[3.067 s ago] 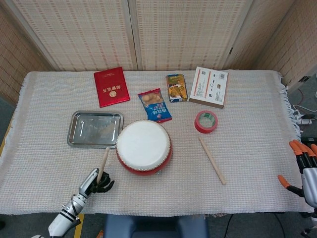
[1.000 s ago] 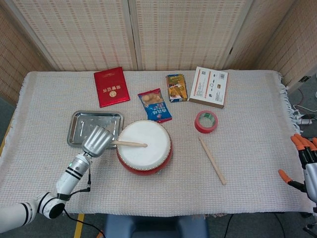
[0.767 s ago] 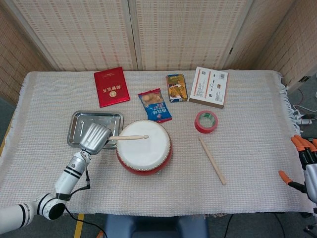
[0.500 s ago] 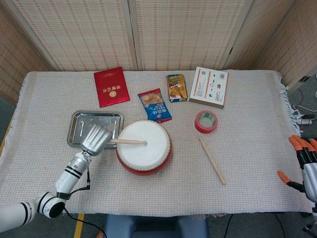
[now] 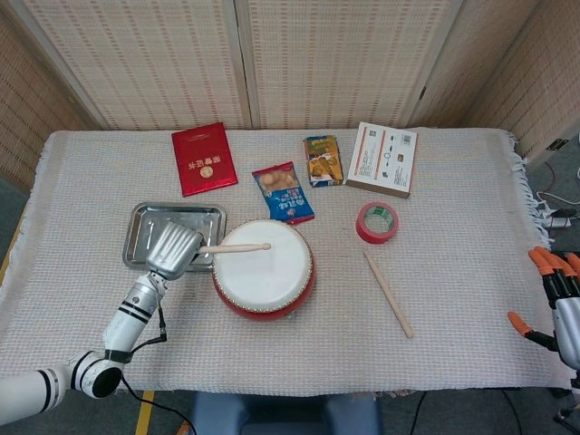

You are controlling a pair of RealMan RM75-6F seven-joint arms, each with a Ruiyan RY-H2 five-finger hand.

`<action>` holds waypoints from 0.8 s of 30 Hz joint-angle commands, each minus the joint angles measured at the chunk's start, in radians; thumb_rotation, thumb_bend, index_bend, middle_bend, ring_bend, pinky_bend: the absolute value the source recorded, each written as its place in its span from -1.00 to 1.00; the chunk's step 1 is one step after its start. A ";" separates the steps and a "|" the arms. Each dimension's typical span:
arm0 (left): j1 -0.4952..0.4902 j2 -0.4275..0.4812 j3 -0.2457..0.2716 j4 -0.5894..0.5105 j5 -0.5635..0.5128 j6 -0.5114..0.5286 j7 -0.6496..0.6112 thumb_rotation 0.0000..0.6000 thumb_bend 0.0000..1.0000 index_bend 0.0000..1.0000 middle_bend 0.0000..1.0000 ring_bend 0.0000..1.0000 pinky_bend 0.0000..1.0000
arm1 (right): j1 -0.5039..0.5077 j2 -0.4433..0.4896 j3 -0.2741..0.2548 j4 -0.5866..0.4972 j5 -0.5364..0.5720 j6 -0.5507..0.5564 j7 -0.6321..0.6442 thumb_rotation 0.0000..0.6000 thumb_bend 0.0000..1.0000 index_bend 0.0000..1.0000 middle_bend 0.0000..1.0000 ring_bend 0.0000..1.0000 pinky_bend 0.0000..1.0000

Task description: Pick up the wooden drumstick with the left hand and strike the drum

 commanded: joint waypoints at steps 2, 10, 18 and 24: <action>-0.034 -0.052 0.047 0.118 0.001 -0.021 0.171 1.00 -0.05 1.00 1.00 1.00 1.00 | 0.000 0.001 0.000 0.000 0.000 0.000 -0.001 1.00 -0.61 -0.94 -0.89 -1.00 -1.00; 0.015 -0.018 -0.041 -0.010 -0.053 0.054 -0.037 1.00 -0.05 1.00 1.00 1.00 1.00 | 0.000 -0.001 0.000 0.003 0.000 0.000 0.003 1.00 -0.61 -0.94 -0.89 -1.00 -1.00; -0.016 -0.019 0.031 0.054 0.017 0.024 0.092 1.00 -0.05 1.00 1.00 1.00 1.00 | 0.001 -0.005 -0.001 0.007 0.002 -0.003 0.006 1.00 -0.61 -0.94 -0.89 -1.00 -1.00; -0.037 -0.021 0.069 0.059 -0.003 -0.051 0.146 1.00 -0.05 1.00 1.00 1.00 1.00 | 0.003 0.000 -0.003 0.005 0.008 -0.013 0.006 1.00 -0.61 -0.94 -0.89 -1.00 -1.00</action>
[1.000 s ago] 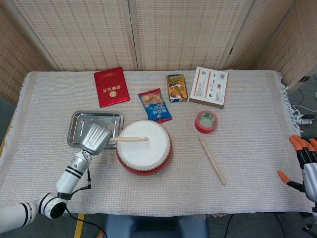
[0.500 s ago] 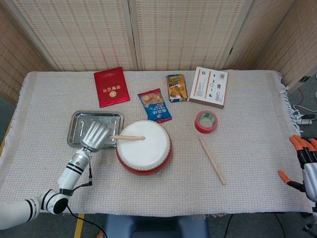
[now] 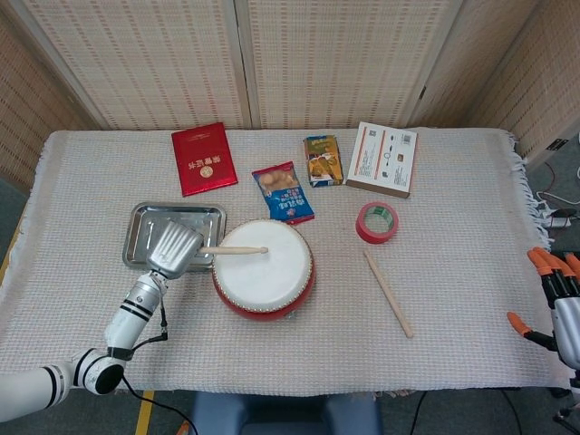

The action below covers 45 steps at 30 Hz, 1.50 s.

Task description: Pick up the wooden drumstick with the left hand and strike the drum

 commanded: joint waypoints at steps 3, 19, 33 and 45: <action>-0.002 0.015 0.003 -0.036 -0.008 -0.006 -0.008 1.00 -0.05 1.00 1.00 1.00 1.00 | 0.004 0.013 -0.008 -0.015 0.011 -0.028 -0.010 1.00 -0.61 -0.94 -0.89 -1.00 -1.00; -0.015 0.008 0.039 0.013 0.023 -0.030 0.017 1.00 -0.05 1.00 1.00 1.00 1.00 | 0.020 0.030 -0.029 -0.038 0.010 -0.084 -0.014 1.00 -0.61 -0.94 -0.89 -1.00 -1.00; 0.030 0.044 -0.005 -0.049 0.038 0.048 -0.141 1.00 -0.05 1.00 1.00 1.00 1.00 | 0.014 0.025 -0.030 -0.035 0.009 -0.069 -0.011 1.00 -0.61 -0.94 -0.89 -1.00 -1.00; 0.013 0.030 0.015 -0.016 0.065 0.044 -0.057 1.00 -0.05 1.00 1.00 1.00 1.00 | 0.011 0.024 -0.029 -0.038 0.009 -0.062 -0.014 1.00 -0.61 -0.94 -0.89 -1.00 -1.00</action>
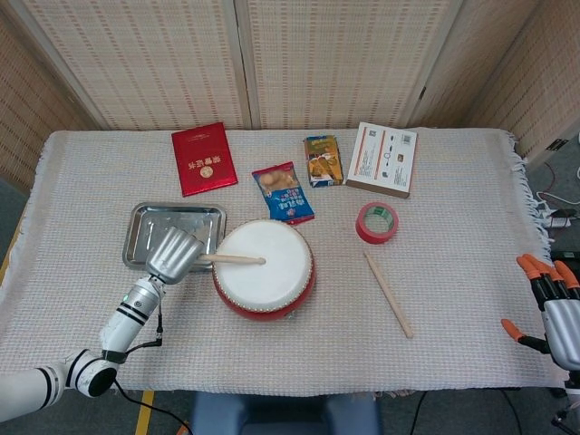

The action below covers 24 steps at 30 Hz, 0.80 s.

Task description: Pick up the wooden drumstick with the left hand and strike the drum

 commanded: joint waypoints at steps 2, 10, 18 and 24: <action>0.024 0.011 -0.049 -0.053 -0.006 0.057 -0.171 1.00 -0.05 1.00 1.00 1.00 1.00 | -0.002 -0.001 0.001 -0.001 -0.004 0.008 -0.002 1.00 -0.61 -0.94 -0.89 -1.00 -1.00; 0.011 0.012 -0.015 -0.014 0.010 0.016 -0.117 1.00 -0.05 1.00 1.00 1.00 1.00 | -0.001 -0.001 0.001 -0.004 -0.001 0.005 -0.006 1.00 -0.61 -0.94 -0.89 -1.00 -1.00; 0.006 -0.021 -0.008 0.032 -0.001 -0.006 -0.104 1.00 -0.05 1.00 1.00 1.00 1.00 | -0.001 -0.001 0.002 -0.006 0.002 0.005 -0.009 1.00 -0.61 -0.94 -0.89 -1.00 -1.00; 0.046 0.025 -0.121 -0.024 -0.081 0.009 -0.443 1.00 -0.05 1.00 1.00 1.00 1.00 | -0.003 -0.001 0.003 -0.010 0.006 0.006 -0.014 1.00 -0.61 -0.94 -0.89 -1.00 -1.00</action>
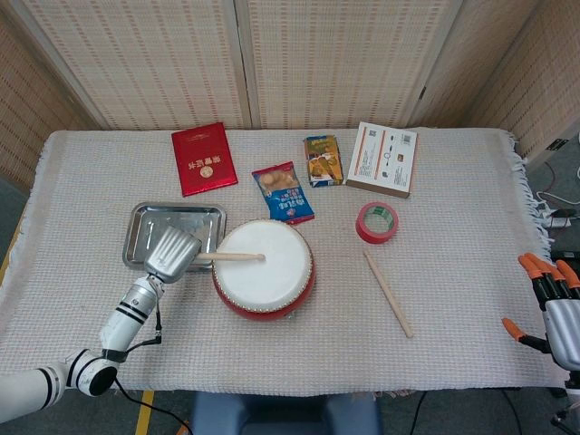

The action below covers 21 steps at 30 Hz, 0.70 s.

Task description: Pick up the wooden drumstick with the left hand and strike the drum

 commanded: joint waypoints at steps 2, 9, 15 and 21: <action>0.023 0.034 -0.095 0.021 -0.063 -0.018 -0.291 1.00 -0.05 1.00 1.00 0.99 1.00 | 0.000 0.000 0.000 0.001 0.001 -0.001 -0.001 1.00 -0.61 -0.94 -0.89 -1.00 -1.00; -0.010 0.002 -0.089 0.193 -0.060 -0.089 -0.345 1.00 -0.06 1.00 1.00 0.97 1.00 | 0.000 -0.001 0.001 0.004 0.003 -0.002 0.001 1.00 -0.61 -0.94 -0.89 -1.00 -1.00; -0.089 -0.089 -0.045 0.498 -0.017 -0.219 -0.352 1.00 -0.18 1.00 1.00 0.91 1.00 | 0.004 -0.006 0.001 0.005 0.009 -0.013 -0.002 1.00 -0.61 -0.94 -0.89 -1.00 -1.00; -0.141 -0.164 0.011 0.710 0.057 -0.315 -0.453 1.00 -0.27 1.00 1.00 0.83 1.00 | 0.004 -0.008 0.005 -0.001 0.026 -0.019 -0.013 1.00 -0.61 -0.94 -0.89 -1.00 -1.00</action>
